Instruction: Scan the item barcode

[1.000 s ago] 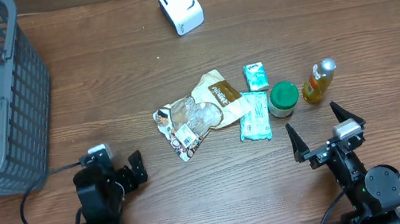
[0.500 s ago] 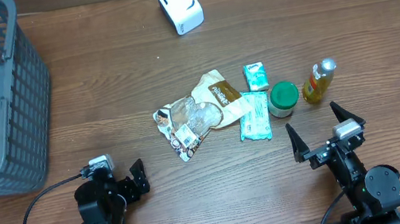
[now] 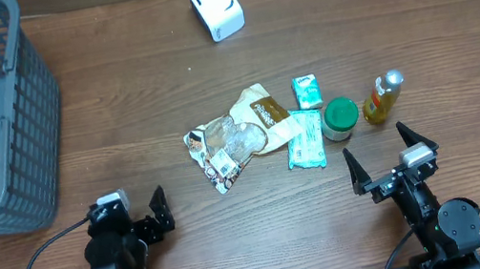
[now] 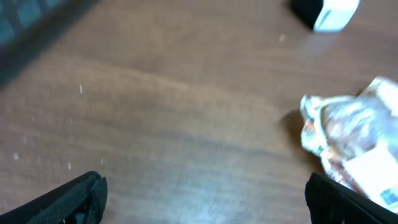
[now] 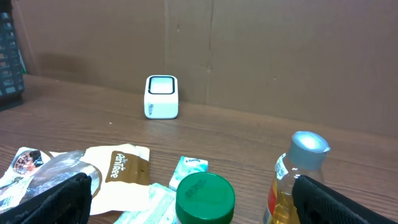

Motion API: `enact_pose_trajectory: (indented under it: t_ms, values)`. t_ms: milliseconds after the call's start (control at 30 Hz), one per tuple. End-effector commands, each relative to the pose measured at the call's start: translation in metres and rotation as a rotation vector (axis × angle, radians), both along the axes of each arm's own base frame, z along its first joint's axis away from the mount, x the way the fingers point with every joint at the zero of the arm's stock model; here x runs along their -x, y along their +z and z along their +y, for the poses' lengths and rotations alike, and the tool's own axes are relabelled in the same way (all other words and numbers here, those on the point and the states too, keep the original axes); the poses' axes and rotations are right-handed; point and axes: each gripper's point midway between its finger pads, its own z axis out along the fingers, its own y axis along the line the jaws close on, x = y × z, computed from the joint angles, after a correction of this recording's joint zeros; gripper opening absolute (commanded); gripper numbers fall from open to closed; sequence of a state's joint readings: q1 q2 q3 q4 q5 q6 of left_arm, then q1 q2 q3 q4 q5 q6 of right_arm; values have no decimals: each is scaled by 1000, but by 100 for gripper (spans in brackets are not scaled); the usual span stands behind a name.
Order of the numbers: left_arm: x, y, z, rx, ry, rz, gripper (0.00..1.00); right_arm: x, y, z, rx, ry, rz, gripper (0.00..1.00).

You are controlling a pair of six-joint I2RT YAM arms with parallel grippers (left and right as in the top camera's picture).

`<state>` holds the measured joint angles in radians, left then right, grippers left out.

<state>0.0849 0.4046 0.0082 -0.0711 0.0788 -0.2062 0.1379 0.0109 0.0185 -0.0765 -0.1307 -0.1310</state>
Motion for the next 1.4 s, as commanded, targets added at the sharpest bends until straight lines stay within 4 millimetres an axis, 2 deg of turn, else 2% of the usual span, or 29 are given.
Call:
enact_pose_trajectory:
  t_ms: [0, 167, 500, 800, 1367]
  values:
    - [-2, 15, 0, -18, -6, -69, 100, 0, -2, -1, 1, -2, -1, 100]
    - [-4, 33, 1, -42, -5, -148, 100, 0, -2, 0, 1, -1, -1, 100]
    - [0, 90, 1, -136, -18, -394, 100, 0, -2, -1, 1, -2, -1, 100]
    - [0, 88, 6, -250, -17, -380, 100, 0, -2, 0, 1, -2, -1, 100]
    - [0, 89, 3, -247, -38, -387, 100, 0, -2, 0, 1, -2, -1, 100]
